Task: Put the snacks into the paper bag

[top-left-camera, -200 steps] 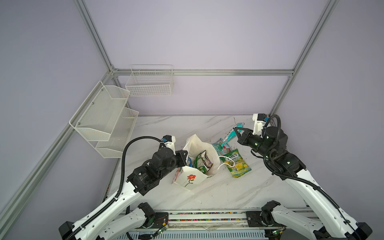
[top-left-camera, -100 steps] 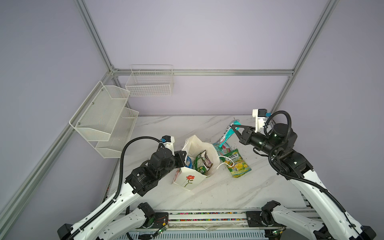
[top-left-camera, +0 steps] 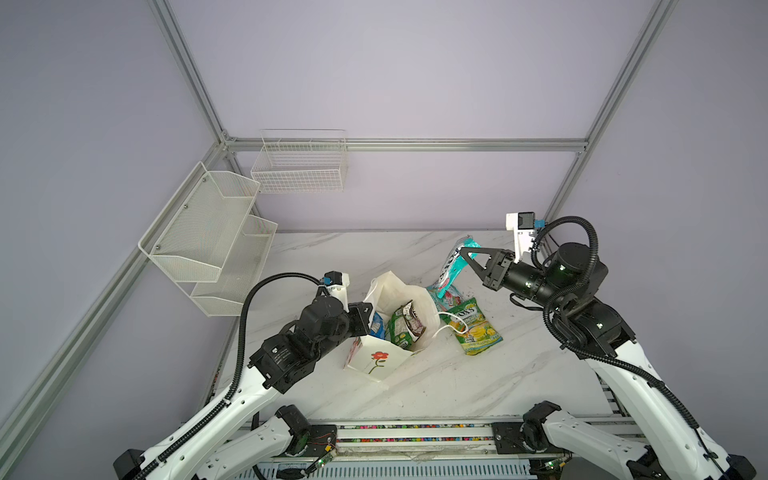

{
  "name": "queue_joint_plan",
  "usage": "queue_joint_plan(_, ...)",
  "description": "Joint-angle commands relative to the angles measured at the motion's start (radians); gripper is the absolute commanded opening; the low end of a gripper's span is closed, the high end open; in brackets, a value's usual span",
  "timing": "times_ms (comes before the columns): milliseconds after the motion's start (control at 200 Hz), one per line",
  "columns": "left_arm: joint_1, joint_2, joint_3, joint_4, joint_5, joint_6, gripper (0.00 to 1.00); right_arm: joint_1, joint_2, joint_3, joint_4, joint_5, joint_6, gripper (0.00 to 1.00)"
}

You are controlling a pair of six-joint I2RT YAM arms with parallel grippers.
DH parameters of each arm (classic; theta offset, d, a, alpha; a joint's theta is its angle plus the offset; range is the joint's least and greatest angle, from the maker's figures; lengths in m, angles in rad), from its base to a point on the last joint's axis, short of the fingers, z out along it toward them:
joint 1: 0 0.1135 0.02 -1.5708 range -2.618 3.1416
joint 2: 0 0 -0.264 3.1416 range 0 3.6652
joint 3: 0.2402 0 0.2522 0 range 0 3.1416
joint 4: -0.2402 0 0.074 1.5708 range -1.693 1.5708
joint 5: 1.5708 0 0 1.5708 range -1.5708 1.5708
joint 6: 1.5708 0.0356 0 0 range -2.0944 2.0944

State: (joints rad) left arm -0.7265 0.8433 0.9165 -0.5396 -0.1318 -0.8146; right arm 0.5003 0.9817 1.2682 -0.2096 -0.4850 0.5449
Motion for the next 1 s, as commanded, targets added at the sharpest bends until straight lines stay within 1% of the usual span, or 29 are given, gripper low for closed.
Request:
queue_joint_plan(0,0.004,-0.013,0.053,-0.024,0.021,0.032,0.00,0.009,-0.002,0.040,0.089,-0.053,0.016,0.00)
queue_joint_plan(115,0.005,-0.010,0.060,-0.034,0.018,0.040,0.00,0.025,0.008,0.040,0.111,-0.079,0.034,0.00)
queue_joint_plan(205,0.004,-0.003,0.067,-0.045,0.013,0.043,0.00,0.063,0.020,0.044,0.117,-0.072,0.033,0.00)
queue_joint_plan(435,0.004,0.001,0.079,-0.053,0.011,0.049,0.00,0.232,0.073,0.087,0.057,0.053,-0.043,0.00)
queue_joint_plan(510,0.004,0.003,0.082,-0.054,0.012,0.049,0.00,0.272,0.091,0.103,0.049,0.073,-0.055,0.00)
queue_joint_plan(805,0.004,-0.007,0.084,-0.067,0.006,0.054,0.00,0.367,0.137,0.108,0.062,0.107,-0.068,0.00)
queue_joint_plan(995,0.004,-0.013,0.085,-0.082,-0.001,0.058,0.00,0.399,0.159,0.106,0.079,0.126,-0.065,0.00)
